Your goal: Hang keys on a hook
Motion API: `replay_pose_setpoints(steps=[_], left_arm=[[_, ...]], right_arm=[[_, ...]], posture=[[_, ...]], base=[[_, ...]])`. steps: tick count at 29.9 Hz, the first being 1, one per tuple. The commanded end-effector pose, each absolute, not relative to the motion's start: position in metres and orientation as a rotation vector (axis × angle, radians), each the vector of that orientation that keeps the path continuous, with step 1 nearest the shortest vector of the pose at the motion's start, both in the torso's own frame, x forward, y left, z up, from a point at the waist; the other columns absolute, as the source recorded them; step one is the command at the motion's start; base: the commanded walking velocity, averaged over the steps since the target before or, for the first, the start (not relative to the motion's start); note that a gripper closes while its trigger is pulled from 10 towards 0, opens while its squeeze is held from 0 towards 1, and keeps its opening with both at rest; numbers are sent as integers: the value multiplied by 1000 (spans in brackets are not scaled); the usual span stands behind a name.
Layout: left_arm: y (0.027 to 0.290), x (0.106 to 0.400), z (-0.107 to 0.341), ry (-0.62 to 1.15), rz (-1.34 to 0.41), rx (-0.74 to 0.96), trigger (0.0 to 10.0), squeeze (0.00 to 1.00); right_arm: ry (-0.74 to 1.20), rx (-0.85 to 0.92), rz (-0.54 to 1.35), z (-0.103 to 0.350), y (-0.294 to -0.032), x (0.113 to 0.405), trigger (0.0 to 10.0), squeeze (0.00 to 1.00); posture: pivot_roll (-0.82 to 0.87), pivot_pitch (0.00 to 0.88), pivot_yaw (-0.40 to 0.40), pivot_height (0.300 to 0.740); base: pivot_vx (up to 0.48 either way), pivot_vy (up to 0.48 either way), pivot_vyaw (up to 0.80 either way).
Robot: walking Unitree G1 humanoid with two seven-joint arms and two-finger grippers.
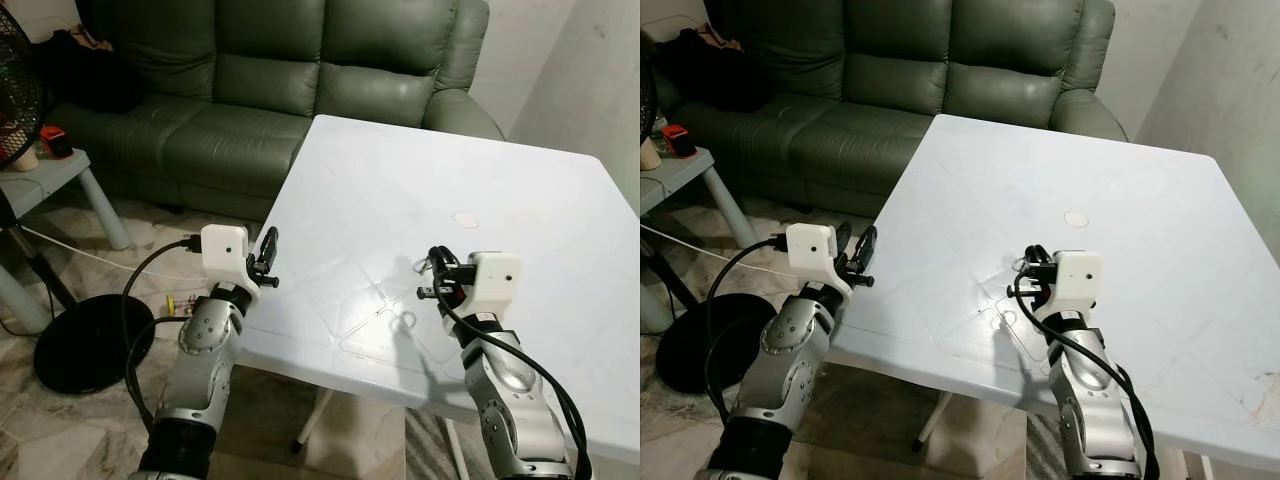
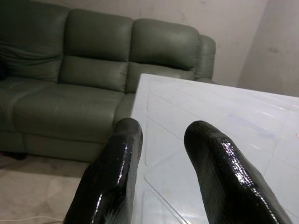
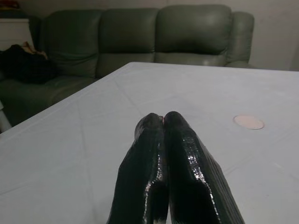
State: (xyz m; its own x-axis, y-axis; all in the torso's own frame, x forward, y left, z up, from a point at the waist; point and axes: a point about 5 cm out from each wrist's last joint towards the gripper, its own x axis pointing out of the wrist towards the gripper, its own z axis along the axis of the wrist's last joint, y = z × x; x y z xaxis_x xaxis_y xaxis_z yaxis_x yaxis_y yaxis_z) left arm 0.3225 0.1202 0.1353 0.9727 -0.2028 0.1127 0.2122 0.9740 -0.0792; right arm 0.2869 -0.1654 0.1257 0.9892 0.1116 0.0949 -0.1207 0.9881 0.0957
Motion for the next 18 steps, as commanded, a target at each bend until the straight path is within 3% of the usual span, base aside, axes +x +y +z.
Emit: replay_pose_setpoints(steps=[1,7,12,13,14,15,18], left_arm=[[121,324,135,-95,-207,-90,10000,0],[129,318,125,-105,-226,-100,10000,0],[134,314,118,-89,-235,-147,10000,0],[136,314,118,-91,-232,-153,10000,0],[137,314,118,-94,-230,-155,10000,0],[138,314,118,-88,-225,-156,10000,0],[141,314,118,-83,-217,-164,10000,0]], right_arm=[[-105,95,116,123,-172,286,0,0],[-203,137,139,117,-182,275,0,0],[-170,116,104,105,-192,268,0,0],[-166,112,93,104,-194,267,2353,0],[-168,111,88,103,-194,267,2353,0],[-155,122,79,100,-195,266,10000,0],[-149,139,61,99,-196,264,10000,0]], posture=[[85,0,-48,740],[69,0,-38,740],[65,0,-34,740],[63,0,-32,740],[63,0,-32,740],[63,0,-32,740],[59,0,-24,740]], base=[[0,0,0],[0,0,0],[0,0,0],[0,0,0],[0,0,0],[0,0,0],[0,0,0]])
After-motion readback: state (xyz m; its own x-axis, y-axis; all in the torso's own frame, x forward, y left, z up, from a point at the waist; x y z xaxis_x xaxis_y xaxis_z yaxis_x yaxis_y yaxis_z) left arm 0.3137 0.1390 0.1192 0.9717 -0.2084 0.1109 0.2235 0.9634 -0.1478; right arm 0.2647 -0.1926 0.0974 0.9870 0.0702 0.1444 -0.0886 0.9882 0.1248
